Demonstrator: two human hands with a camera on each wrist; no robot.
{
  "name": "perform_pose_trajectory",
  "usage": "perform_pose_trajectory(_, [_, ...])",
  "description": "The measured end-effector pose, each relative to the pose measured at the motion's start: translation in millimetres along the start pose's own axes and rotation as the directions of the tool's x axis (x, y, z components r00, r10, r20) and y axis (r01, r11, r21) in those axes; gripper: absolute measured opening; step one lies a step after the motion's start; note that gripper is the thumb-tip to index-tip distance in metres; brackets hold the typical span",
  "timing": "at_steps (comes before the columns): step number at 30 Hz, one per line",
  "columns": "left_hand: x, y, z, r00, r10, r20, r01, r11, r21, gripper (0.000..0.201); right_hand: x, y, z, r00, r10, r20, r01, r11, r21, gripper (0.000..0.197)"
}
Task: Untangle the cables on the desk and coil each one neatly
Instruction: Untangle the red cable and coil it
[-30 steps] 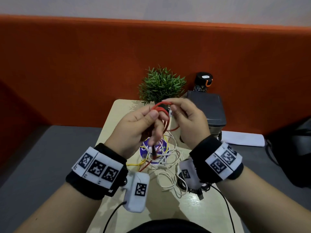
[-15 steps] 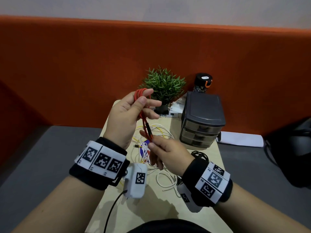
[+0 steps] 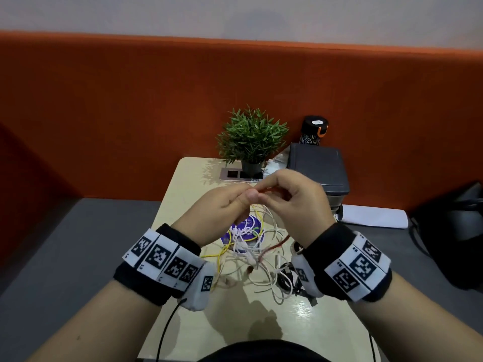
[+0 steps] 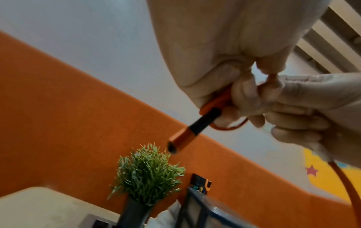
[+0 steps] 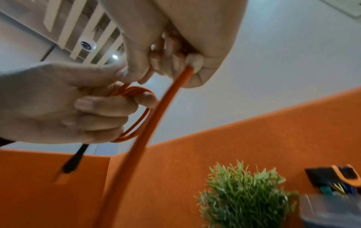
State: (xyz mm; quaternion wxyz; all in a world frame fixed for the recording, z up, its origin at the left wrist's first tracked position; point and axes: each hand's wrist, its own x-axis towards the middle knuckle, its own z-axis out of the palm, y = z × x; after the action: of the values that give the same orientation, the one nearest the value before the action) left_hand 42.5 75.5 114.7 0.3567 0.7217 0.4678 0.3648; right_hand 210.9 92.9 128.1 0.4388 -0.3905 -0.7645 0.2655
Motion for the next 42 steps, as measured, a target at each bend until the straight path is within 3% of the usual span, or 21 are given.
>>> perform_pose_trajectory(2, [-2.2, 5.9, -3.1, 0.999, -0.034, 0.04, 0.042, 0.976, -0.216, 0.027, 3.4, -4.9, -3.8, 0.995, -0.085, -0.061, 0.085, 0.996, 0.006, 0.008])
perform_pose_trajectory(6, [-7.4, 15.1, -9.1, 0.998, -0.034, 0.06, 0.063, 0.81, -0.583, 0.027, 13.8, -4.3, -9.3, 0.983, -0.08, -0.164, 0.095, 0.991, 0.089, 0.019])
perform_pose_trajectory(10, [-6.9, 28.9, -8.1, 0.997, 0.07, 0.011, -0.037, 0.642, -0.765, 0.03, 8.5, 5.8, 7.9, 0.997, 0.038, -0.062, -0.025, 0.979, 0.203, 0.039])
perform_pose_trajectory(13, [-6.4, 34.2, -4.9, 0.993, 0.116, -0.033, -0.095, 0.574, -0.814, 0.035, -1.5, 10.7, 25.6, 0.99, 0.135, 0.036, -0.139, 0.941, 0.308, 0.032])
perform_pose_trajectory(18, [-3.1, 33.8, -7.3, 0.971, 0.052, -0.233, -0.216, 0.612, -0.761, 0.034, -16.9, 16.6, 43.4, 0.953, 0.209, 0.22, -0.241, 0.962, 0.131, 0.032])
perform_pose_trajectory(20, [-1.4, 32.4, -11.9, 0.948, 0.075, -0.311, -0.268, 0.715, -0.646, 0.034, -24.0, 12.5, 42.8, 0.914, 0.238, 0.329, -0.286, 0.952, 0.106, 0.031])
perform_pose_trajectory(22, [-1.6, 30.1, -14.8, 0.934, 0.107, -0.342, -0.261, 0.857, -0.444, 0.036, -30.4, 4.5, 39.0, 0.905, 0.193, 0.38, -0.226, 0.973, 0.043, 0.029])
perform_pose_trajectory(25, [-4.1, 22.7, -15.0, 0.947, 0.123, -0.297, -0.148, 0.987, -0.061, 0.038, -30.0, -3.1, 28.7, 0.946, 0.152, 0.285, -0.148, 0.988, -0.034, 0.01])
perform_pose_trajectory(28, [-7.8, 13.8, -14.3, 0.986, 0.018, -0.168, 0.009, 0.987, 0.161, 0.031, -23.9, -6.0, 11.5, 0.979, 0.104, 0.175, -0.093, 0.993, -0.073, 0.007])
perform_pose_trajectory(31, [-13.1, 15.8, -8.2, 0.998, -0.039, -0.049, 0.043, 0.997, 0.07, 0.022, -14.8, -8.4, -6.8, 0.993, -0.036, 0.108, 0.053, 0.986, -0.159, 0.006])
perform_pose_trajectory(35, [-12.2, 23.2, -3.7, 0.997, -0.015, 0.076, 0.007, 0.995, 0.103, 0.039, -5.0, -8.3, -14.6, 0.978, -0.203, 0.044, 0.208, 0.954, -0.216, 0.012])
perform_pose_trajectory(38, [-11.8, 24.5, -2.9, 0.993, -0.03, 0.114, 0.051, 0.981, -0.187, 0.03, -2.0, -4.9, -15.9, 0.96, -0.278, 0.01, 0.272, 0.929, -0.252, 0.018])
perform_pose_trajectory(42, [-13.4, 24.6, 0.5, 0.994, -0.052, 0.098, 0.094, 0.866, -0.49, 0.03, 2.8, 0.8, -14.1, 0.952, -0.3, -0.056, 0.271, 0.915, -0.298, 0.018])
